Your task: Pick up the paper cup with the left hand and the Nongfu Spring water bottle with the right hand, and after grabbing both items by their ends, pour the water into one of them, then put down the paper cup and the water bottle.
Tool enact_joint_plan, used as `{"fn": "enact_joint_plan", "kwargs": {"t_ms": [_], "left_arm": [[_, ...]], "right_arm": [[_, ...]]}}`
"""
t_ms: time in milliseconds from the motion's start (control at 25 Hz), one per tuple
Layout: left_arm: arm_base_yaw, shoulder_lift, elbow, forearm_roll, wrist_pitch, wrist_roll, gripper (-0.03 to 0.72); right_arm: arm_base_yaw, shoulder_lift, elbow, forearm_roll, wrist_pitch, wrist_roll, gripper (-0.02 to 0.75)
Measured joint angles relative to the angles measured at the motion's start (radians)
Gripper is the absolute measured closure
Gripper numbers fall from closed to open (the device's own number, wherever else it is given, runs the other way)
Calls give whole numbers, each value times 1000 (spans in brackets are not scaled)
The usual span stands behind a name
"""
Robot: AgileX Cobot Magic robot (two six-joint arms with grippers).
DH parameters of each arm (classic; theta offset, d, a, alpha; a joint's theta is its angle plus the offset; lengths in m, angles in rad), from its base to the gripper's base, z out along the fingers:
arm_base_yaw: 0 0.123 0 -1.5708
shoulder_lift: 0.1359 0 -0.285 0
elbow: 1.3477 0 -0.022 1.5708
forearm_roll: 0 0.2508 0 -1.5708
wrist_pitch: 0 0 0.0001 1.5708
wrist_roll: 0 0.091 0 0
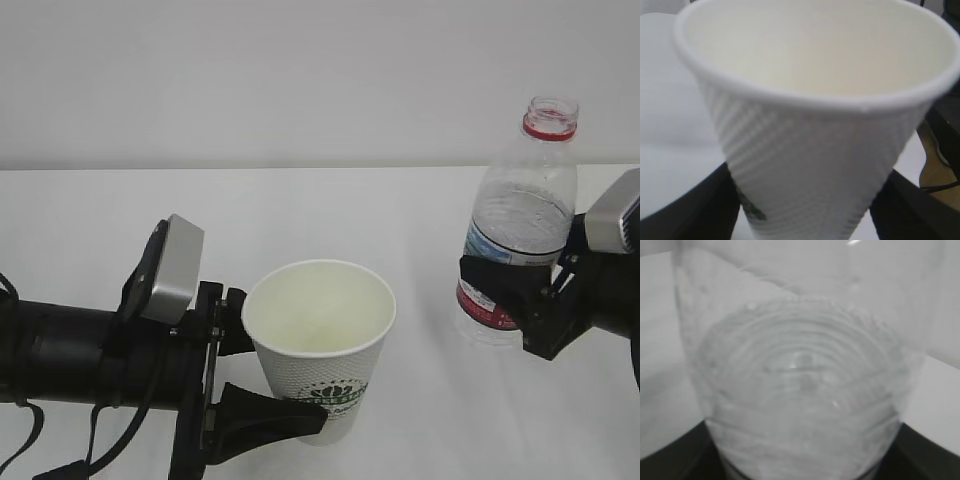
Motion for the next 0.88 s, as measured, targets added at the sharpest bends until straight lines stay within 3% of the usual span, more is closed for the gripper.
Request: {"fn": "enact_joint_plan", "kwargs": {"t_ms": [440,880], "left_arm": [[0,0,0,0,0,-2,136],[0,0,0,-25,-2,-2,136]], "right_arm": [[0,-14,-46,-35,21,2,234],[70,-88,-114,-83,151,2,234]]}}
